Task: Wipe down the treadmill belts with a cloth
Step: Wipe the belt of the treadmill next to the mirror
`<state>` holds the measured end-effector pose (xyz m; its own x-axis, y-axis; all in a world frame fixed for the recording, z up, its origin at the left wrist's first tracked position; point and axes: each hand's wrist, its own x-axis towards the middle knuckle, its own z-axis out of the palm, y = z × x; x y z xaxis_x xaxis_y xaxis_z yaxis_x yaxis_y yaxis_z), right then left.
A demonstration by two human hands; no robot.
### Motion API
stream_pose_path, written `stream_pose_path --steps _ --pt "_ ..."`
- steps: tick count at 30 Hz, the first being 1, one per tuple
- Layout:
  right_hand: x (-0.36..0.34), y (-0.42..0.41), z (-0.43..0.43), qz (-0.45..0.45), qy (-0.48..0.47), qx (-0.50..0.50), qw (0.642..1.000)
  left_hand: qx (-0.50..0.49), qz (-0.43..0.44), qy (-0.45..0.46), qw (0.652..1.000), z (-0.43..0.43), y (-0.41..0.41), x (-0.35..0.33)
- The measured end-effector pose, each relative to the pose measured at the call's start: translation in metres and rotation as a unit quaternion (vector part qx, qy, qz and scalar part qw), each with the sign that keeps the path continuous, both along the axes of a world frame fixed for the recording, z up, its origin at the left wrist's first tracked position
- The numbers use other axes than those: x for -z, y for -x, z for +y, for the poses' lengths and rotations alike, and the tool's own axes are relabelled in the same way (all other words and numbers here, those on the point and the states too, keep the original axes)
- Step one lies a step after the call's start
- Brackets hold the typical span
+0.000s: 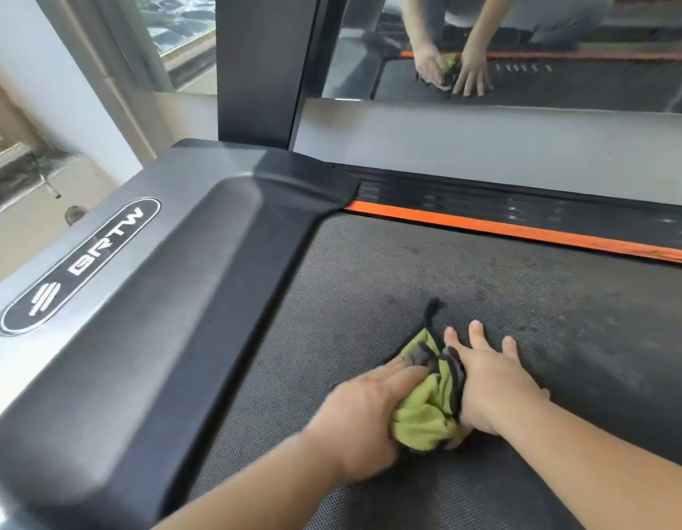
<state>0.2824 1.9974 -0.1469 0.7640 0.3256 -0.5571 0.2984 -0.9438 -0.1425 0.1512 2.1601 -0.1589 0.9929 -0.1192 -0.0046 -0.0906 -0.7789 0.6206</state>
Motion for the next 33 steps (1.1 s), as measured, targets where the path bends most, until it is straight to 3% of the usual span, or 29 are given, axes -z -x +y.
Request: stream_pose_path --steps 2,6,8,10,13,16,18,20,24,26,28,31,33 --pt "-0.009 0.001 0.002 0.038 0.050 0.000 0.998 -0.031 0.012 -0.037 0.999 0.031 -0.012 0.006" --pt "-0.023 0.007 0.008 0.075 0.055 0.004 0.996 -0.258 0.019 -0.089 0.962 0.047 -0.031 0.004" --pt "-0.017 0.005 0.005 0.053 0.050 0.017 0.997 -0.226 0.027 -0.032 0.973 0.009 -0.030 -0.001" --pt "-0.010 0.005 -0.001 0.028 -0.014 0.033 0.999 -0.116 0.028 0.026 0.992 -0.029 -0.017 -0.004" --pt "-0.007 0.003 -0.002 0.005 -0.044 0.029 0.999 -0.042 0.005 -0.017 0.999 -0.020 -0.017 -0.002" --pt "-0.018 0.003 0.004 0.064 0.040 0.013 0.997 -0.140 0.028 -0.104 0.984 0.027 -0.027 0.000" --pt "-0.024 0.006 0.008 0.072 0.060 -0.003 0.996 -0.233 0.062 -0.183 0.953 0.042 -0.027 -0.010" --pt "-0.021 0.006 0.008 0.059 0.059 -0.003 0.997 -0.240 0.082 -0.230 0.940 0.031 -0.021 -0.017" --pt "-0.003 0.003 0.000 0.020 -0.024 0.036 0.999 -0.054 0.037 -0.048 0.997 -0.010 0.003 -0.012" --pt "-0.003 0.000 0.000 0.015 -0.012 0.020 1.000 0.000 0.026 -0.050 0.998 0.010 -0.011 -0.011" --pt "-0.012 0.002 0.003 0.054 0.049 0.007 0.997 -0.079 0.033 -0.084 0.993 0.037 -0.029 -0.006" --pt "-0.025 0.007 0.009 0.074 0.057 0.014 0.996 -0.266 0.059 -0.109 0.956 0.045 -0.059 -0.009" --pt "-0.029 0.008 0.009 0.067 0.064 0.017 0.996 -0.221 0.070 -0.077 0.970 0.009 -0.070 -0.013"
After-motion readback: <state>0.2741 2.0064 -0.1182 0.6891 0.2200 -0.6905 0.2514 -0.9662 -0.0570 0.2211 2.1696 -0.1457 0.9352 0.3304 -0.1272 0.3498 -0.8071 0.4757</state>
